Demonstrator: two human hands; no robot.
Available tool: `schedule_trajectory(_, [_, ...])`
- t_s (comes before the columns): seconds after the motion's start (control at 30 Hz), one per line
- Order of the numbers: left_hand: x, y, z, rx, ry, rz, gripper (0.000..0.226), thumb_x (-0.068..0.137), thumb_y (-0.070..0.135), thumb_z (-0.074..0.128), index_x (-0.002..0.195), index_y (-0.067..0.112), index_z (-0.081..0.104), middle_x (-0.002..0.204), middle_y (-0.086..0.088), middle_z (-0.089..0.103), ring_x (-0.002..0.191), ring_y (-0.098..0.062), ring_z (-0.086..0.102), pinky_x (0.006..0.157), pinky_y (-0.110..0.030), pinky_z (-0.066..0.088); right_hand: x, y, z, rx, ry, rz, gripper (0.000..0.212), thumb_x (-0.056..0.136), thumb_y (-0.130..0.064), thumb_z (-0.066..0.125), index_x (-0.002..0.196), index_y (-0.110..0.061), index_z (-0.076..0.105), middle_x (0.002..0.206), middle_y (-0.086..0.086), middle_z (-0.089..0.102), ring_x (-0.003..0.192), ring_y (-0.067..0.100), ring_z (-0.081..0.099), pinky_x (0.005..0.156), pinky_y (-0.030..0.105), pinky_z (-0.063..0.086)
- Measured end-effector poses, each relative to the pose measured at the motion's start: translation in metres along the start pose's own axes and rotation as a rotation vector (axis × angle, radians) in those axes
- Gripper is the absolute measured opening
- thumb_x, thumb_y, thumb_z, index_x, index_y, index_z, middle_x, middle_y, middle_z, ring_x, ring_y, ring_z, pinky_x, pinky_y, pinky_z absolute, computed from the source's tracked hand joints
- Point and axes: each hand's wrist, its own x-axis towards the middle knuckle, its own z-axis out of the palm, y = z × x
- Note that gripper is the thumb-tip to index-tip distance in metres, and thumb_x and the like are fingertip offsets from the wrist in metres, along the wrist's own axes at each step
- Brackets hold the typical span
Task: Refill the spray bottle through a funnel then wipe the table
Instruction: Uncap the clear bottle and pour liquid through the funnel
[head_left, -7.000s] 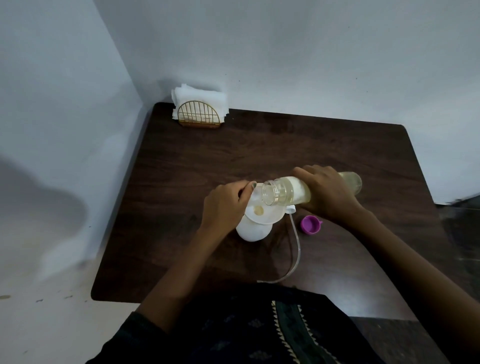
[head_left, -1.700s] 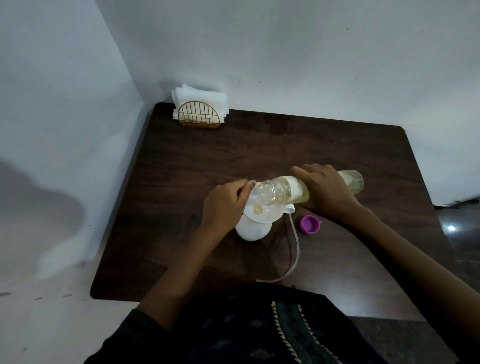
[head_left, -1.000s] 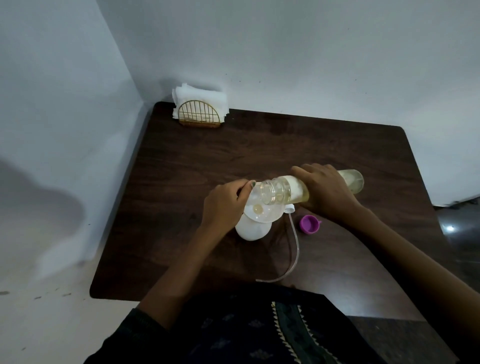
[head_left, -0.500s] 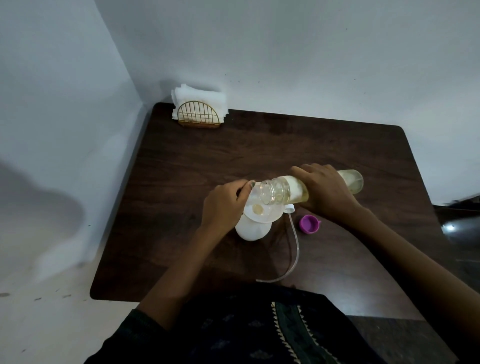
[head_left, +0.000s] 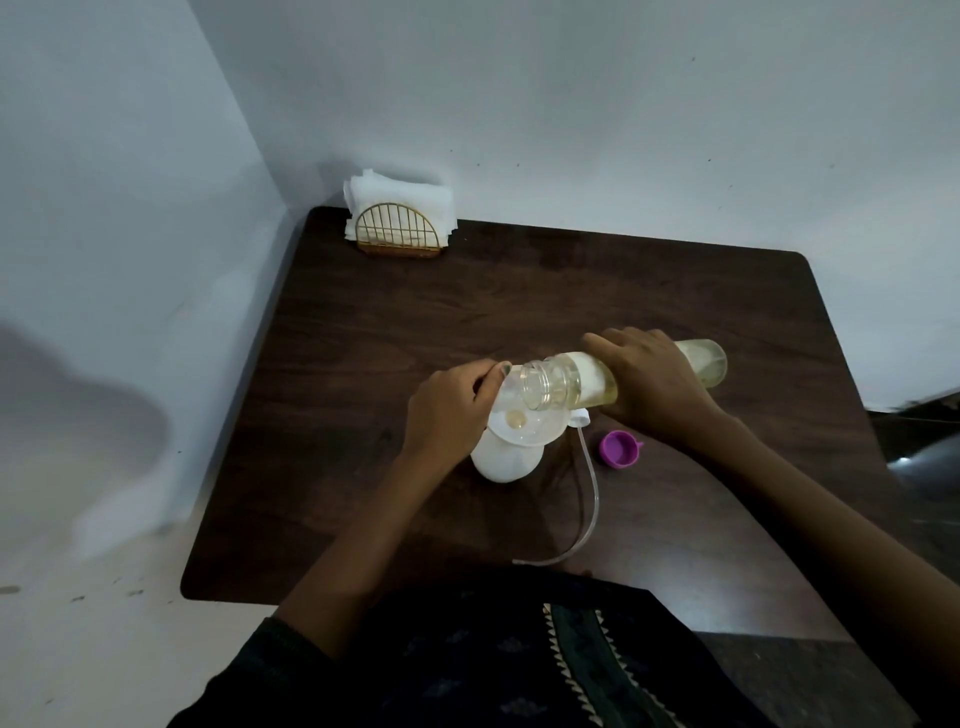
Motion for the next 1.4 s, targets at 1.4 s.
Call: schedule_trajectory(1.4, [-0.0011, -0.0029, 0.0015, -0.02, 0.015, -0.006, 0.034, 0.098, 0.035, 0.044, 0.081, 0.016, 0.067, 0.056, 0.008, 0.053, 0.054, -0.012, 0.053, 0.049, -0.026, 0.037, 0.0002, -0.0034, -0.002, -0.006, -0.022, -0.002, 0.043, 0.06, -0.021, 0.081, 0.096, -0.013, 0.059, 0.078, 0.006, 0.062, 0.068, 0.031, 0.058, 0.063, 0.038, 0.044])
